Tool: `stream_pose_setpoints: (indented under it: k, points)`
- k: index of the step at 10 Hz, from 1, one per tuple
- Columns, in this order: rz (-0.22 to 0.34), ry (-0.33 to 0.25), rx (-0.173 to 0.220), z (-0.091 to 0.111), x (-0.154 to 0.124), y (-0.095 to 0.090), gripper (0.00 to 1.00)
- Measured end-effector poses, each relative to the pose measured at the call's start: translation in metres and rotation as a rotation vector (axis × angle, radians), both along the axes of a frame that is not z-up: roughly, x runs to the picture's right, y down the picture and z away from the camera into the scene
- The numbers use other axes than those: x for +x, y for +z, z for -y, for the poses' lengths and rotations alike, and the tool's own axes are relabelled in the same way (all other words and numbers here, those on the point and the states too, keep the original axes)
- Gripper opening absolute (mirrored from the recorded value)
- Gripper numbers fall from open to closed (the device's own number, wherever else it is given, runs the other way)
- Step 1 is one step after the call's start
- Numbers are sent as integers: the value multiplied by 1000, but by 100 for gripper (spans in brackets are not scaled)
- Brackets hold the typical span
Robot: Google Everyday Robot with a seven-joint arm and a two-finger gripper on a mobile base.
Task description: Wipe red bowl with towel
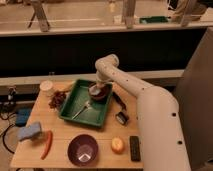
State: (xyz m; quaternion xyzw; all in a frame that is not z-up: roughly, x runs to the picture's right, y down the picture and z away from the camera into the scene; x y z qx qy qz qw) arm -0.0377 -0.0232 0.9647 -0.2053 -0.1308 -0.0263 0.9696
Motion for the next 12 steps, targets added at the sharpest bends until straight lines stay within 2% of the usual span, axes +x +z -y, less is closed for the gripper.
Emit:
stream_pose_setpoints:
  k: [4,6,9,12]
  points:
    - [44,-47,-39,-25,0,-19,0]
    - [32,-52,-63,-36,12,-22,0]
    - [-41,-15,-65,-36,47,-21,0]
    - [-142,11,-48,-24,78,-15,0]
